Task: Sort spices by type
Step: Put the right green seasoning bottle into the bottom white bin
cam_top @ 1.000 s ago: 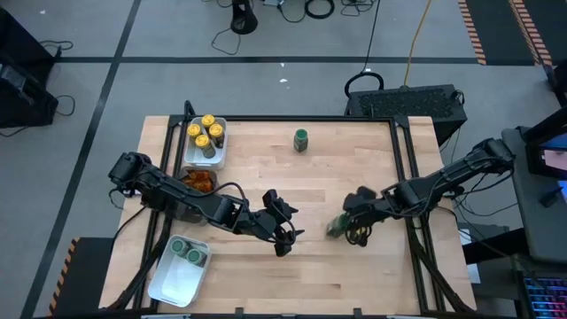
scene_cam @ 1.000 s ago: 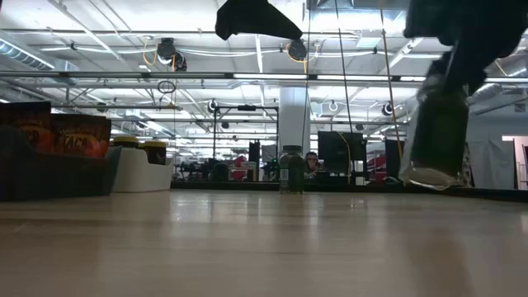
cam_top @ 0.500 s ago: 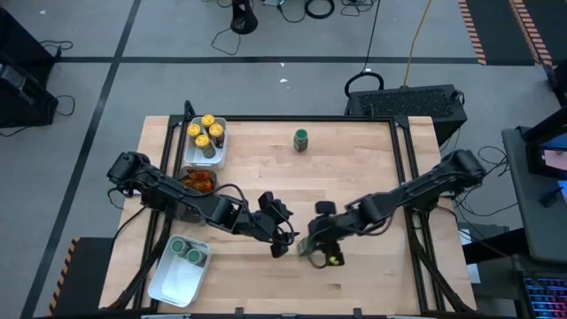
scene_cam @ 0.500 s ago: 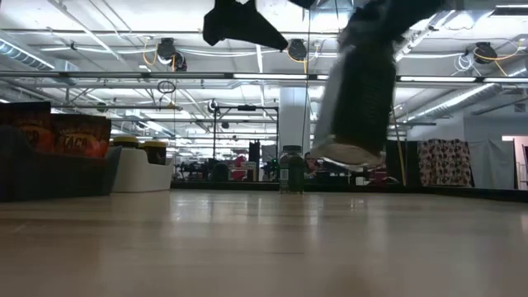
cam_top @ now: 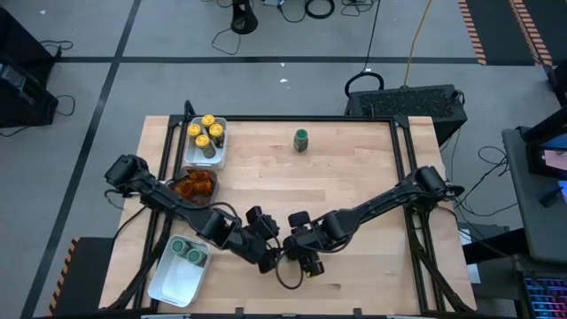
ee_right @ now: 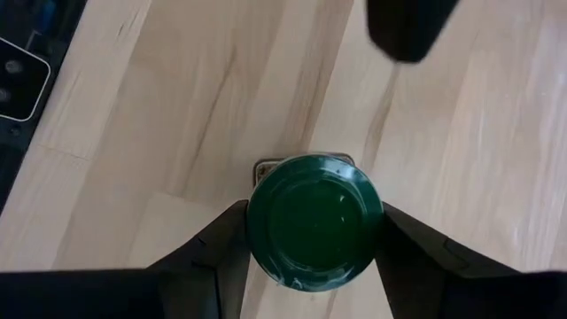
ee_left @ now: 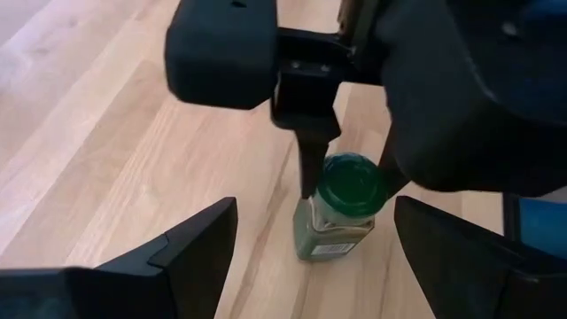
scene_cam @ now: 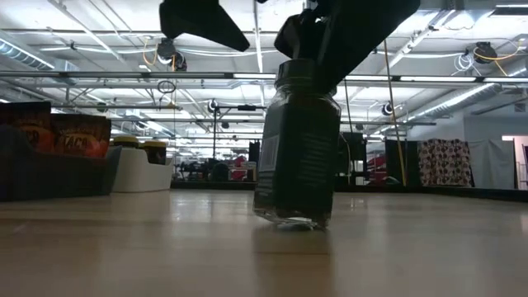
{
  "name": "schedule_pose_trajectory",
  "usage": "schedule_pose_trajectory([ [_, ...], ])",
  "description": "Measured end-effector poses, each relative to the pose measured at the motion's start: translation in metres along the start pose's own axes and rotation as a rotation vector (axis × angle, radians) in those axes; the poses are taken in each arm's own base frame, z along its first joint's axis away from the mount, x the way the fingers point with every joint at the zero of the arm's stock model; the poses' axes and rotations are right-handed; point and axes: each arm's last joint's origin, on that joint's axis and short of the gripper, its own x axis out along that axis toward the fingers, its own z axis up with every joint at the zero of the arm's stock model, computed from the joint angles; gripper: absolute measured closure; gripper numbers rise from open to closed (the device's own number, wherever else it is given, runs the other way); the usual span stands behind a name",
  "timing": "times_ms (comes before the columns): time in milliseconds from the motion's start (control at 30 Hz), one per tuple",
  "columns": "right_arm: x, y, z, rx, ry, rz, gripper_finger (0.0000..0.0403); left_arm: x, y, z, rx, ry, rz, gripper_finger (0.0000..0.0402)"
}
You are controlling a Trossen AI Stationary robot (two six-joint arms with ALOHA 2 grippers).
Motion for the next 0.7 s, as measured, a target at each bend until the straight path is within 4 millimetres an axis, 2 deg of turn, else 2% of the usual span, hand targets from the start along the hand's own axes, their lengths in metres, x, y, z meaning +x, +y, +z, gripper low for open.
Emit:
schedule_pose_trajectory([
  [367,0.0003,-0.0017,0.0,0.004,0.008,0.003,0.0215,-0.0029,-0.0037,-0.0039,0.011,-0.016,0.023,0.0096],
  [700,-0.0003,-0.0031,-0.0012,-0.003,0.015,0.002,0.0126,-0.0026,-0.0034,-0.0037,0.011,-0.018,0.028,0.0096],
])
